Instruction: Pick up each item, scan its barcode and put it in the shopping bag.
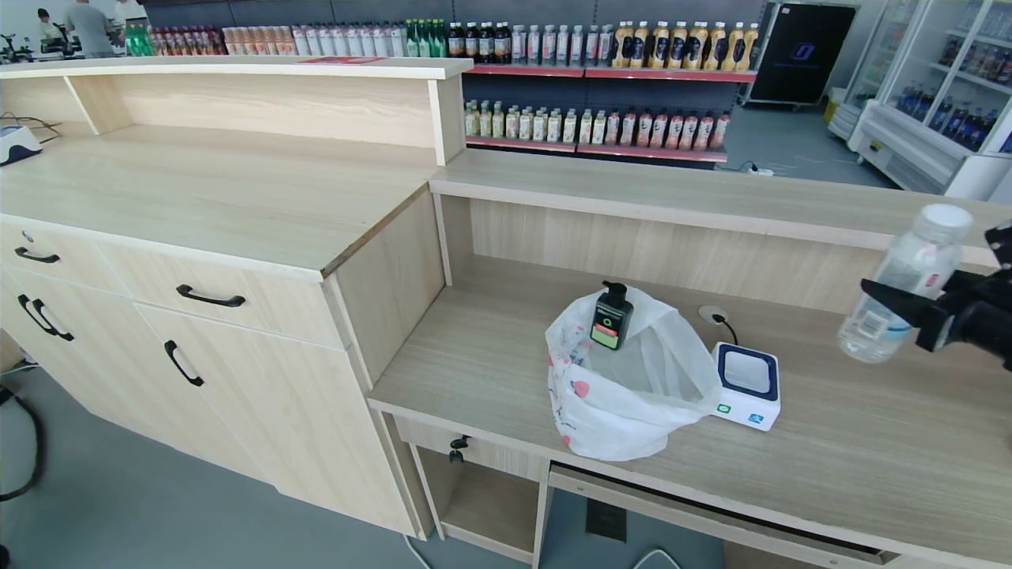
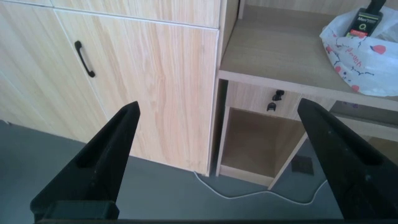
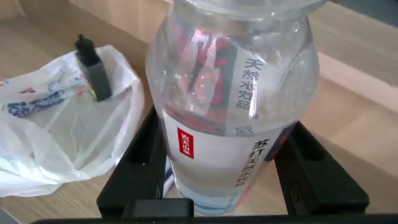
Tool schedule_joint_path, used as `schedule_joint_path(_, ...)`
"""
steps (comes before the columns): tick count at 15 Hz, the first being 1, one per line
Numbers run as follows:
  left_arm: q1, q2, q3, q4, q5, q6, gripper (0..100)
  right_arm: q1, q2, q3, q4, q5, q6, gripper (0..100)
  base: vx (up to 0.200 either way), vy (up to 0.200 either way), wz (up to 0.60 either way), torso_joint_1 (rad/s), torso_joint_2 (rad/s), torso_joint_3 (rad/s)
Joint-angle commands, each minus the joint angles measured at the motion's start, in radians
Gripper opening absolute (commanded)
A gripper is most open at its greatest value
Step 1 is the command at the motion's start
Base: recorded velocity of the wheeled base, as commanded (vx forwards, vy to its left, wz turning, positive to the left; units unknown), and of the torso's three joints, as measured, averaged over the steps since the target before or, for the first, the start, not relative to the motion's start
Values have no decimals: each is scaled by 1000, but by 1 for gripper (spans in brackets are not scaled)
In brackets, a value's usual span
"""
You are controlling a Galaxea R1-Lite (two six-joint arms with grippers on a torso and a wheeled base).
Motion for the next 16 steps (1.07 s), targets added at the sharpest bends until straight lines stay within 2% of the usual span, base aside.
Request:
schedule_joint_path(1,0,1,0,0,0,0,100,-131,-212,115,74,-114,55,0,0,0,0,0,0,0)
schedule_joint_path(3,0,1,0,0,0,0,100,-141,-246,131,121,-241,70,0,0,0,0,0,0,0)
schedule_joint_path(5,0,1,0,0,0,0,100,-131,-263,131,175,-309,70,0,0,0,0,0,0,0)
schedule_joint_path(6,0,1,0,0,0,0,100,-111,-263,128,172,-309,79,0,0,0,0,0,0,0)
schedule_joint_path(8,0,1,0,0,0,0,100,-9,-264,128,144,-322,113,0,0,0,600,2,-2,5)
schedule_joint_path(12,0,1,0,0,0,0,100,280,-264,119,137,-456,153,0,0,0,600,6,5,2)
schedule_joint_path(14,0,1,0,0,0,0,100,358,-224,125,115,-464,156,0,0,0,600,2,-2,5)
schedule_joint_path(16,0,1,0,0,0,0,100,366,-131,122,100,-462,139,0,0,0,300,-4,4,1)
